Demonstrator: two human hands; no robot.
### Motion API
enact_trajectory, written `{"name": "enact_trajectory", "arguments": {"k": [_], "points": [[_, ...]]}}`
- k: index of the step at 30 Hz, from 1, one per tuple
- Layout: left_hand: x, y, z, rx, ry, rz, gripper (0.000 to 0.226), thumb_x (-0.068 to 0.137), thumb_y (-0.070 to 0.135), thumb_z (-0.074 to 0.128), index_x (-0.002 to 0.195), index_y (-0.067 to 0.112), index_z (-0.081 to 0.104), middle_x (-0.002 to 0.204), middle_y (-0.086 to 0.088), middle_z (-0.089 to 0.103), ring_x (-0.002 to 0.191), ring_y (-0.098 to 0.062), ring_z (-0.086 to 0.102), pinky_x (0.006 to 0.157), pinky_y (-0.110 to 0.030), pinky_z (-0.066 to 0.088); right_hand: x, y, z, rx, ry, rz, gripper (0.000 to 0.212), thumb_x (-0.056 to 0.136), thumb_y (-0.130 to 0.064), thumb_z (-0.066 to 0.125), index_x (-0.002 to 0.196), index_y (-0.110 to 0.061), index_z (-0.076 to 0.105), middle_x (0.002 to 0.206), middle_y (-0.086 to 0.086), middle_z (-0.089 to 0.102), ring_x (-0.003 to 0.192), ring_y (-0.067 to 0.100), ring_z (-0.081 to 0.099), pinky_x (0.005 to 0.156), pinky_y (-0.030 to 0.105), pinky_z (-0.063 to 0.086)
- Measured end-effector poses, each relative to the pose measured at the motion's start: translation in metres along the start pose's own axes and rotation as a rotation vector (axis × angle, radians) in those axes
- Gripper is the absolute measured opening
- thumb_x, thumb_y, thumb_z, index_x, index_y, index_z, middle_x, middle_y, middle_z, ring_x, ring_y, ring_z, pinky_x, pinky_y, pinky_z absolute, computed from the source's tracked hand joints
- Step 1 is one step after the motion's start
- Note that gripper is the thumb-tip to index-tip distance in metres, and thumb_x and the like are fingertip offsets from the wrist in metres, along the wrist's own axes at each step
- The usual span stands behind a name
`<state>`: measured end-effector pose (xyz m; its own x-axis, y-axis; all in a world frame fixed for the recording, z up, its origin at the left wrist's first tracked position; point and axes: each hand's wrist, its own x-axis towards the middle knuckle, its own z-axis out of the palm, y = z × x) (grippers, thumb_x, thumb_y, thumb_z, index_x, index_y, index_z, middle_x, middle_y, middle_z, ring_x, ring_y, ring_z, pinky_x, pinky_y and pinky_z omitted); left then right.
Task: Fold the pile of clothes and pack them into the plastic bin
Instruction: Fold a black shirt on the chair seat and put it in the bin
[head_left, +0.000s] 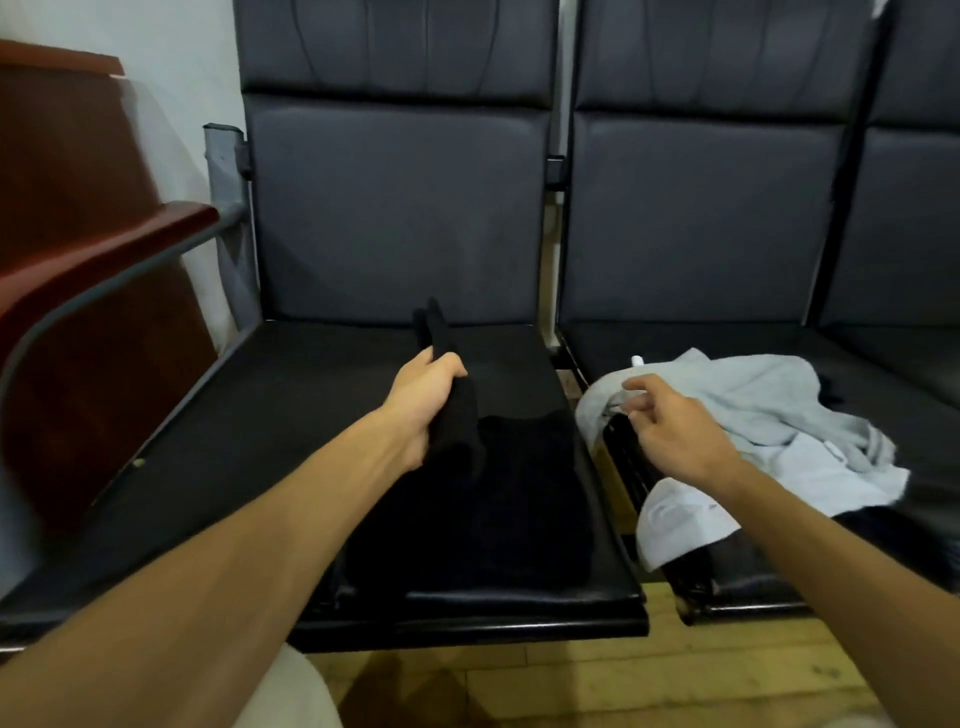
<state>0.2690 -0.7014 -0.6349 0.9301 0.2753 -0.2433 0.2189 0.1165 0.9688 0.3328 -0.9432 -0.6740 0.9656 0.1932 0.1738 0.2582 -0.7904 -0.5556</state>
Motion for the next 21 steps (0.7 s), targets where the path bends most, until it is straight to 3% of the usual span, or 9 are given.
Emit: {"name": "enact_trajectory", "arguments": {"k": [3, 5, 7, 9, 11, 14, 16, 18, 21], "points": [[0.007, -0.022, 0.039, 0.238, -0.115, 0.034, 0.029, 0.089, 0.010, 0.049, 0.114, 0.017, 0.062, 0.093, -0.006, 0.068, 0.073, -0.020, 0.064, 0.060, -0.025, 0.052, -0.006, 0.012, -0.009, -0.023, -0.038, -0.001, 0.036, 0.097, -0.011, 0.049, 0.133, -0.013, 0.048, 0.121, 0.008, 0.064, 0.110, 0.023, 0.058, 0.079, 0.020, 0.036], [0.007, -0.040, 0.057, 0.504, -0.251, -0.016, 0.049, 0.092, 0.016, 0.052, 0.141, 0.019, 0.043, 0.117, -0.007, 0.064, 0.073, -0.018, 0.063, 0.061, -0.025, 0.052, -0.009, 0.016, -0.011, -0.032, -0.070, 0.001, 0.037, 0.097, -0.013, 0.051, 0.134, -0.013, 0.047, 0.121, 0.008, 0.064, 0.111, 0.022, 0.058, 0.083, 0.020, 0.038], [0.003, -0.051, 0.069, 0.669, -0.433, -0.129, 0.067, 0.096, 0.031, 0.052, 0.153, 0.023, 0.017, 0.131, -0.011, 0.055, 0.057, -0.015, 0.062, 0.046, -0.024, 0.050, -0.011, 0.016, -0.012, -0.049, -0.093, -0.006, 0.038, 0.097, -0.014, 0.052, 0.135, -0.014, 0.046, 0.122, 0.007, 0.063, 0.113, 0.021, 0.057, 0.087, 0.021, 0.039], [0.001, -0.053, 0.071, 0.692, -0.500, -0.151, 0.074, 0.096, 0.045, 0.050, 0.154, 0.027, 0.007, 0.119, -0.014, 0.058, 0.050, -0.016, 0.062, 0.044, -0.025, 0.051, -0.012, 0.014, -0.012, -0.060, -0.100, -0.026, 0.038, 0.097, -0.015, 0.052, 0.135, -0.013, 0.047, 0.121, 0.007, 0.064, 0.112, 0.021, 0.058, 0.089, 0.024, 0.042], [0.002, -0.049, 0.062, 0.636, -0.453, -0.105, 0.068, 0.098, 0.048, 0.044, 0.153, 0.026, 0.010, 0.102, -0.012, 0.061, 0.053, -0.018, 0.063, 0.047, -0.026, 0.052, -0.012, 0.010, -0.011, -0.074, -0.096, -0.056, 0.036, 0.097, -0.015, 0.052, 0.133, -0.012, 0.049, 0.115, 0.007, 0.066, 0.104, 0.021, 0.060, 0.087, 0.026, 0.046], [0.008, -0.050, 0.036, 0.708, -0.373, 0.094, 0.046, 0.101, 0.031, 0.044, 0.144, 0.018, 0.034, 0.093, -0.005, 0.062, 0.064, -0.014, 0.063, 0.055, -0.025, 0.050, -0.010, 0.005, -0.007, -0.107, -0.067, -0.102, 0.028, 0.097, -0.016, 0.052, 0.125, -0.013, 0.056, 0.099, 0.006, 0.069, 0.088, 0.018, 0.063, 0.070, 0.019, 0.047], [0.008, -0.049, 0.015, 0.843, -0.381, 0.247, 0.031, 0.098, 0.026, 0.050, 0.129, 0.023, 0.052, 0.092, 0.003, 0.059, 0.080, -0.010, 0.061, 0.072, -0.023, 0.048, -0.009, 0.001, -0.004, -0.126, -0.060, -0.112, 0.022, 0.097, -0.017, 0.052, 0.116, -0.014, 0.062, 0.091, 0.004, 0.069, 0.080, 0.016, 0.063, 0.063, 0.015, 0.045], [0.004, -0.049, -0.010, 1.018, -0.457, 0.322, 0.029, 0.095, 0.033, 0.055, 0.124, 0.031, 0.054, 0.106, 0.007, 0.054, 0.104, -0.009, 0.054, 0.093, -0.027, 0.043, -0.009, -0.005, 0.000, -0.134, -0.087, -0.110, 0.015, 0.097, -0.019, 0.052, 0.105, -0.017, 0.064, 0.087, 0.003, 0.069, 0.079, 0.016, 0.064, 0.066, 0.023, 0.050], [-0.003, -0.052, -0.046, 1.336, -0.647, 0.235, 0.055, 0.094, 0.051, 0.049, 0.145, 0.039, 0.031, 0.145, 0.010, 0.030, 0.135, -0.012, 0.024, 0.115, -0.041, 0.024, -0.013, -0.021, 0.004, -0.106, -0.135, -0.141, 0.011, 0.098, -0.026, 0.051, 0.094, -0.022, 0.060, 0.080, -0.002, 0.065, 0.072, 0.006, 0.057, 0.065, 0.021, 0.042]]}}
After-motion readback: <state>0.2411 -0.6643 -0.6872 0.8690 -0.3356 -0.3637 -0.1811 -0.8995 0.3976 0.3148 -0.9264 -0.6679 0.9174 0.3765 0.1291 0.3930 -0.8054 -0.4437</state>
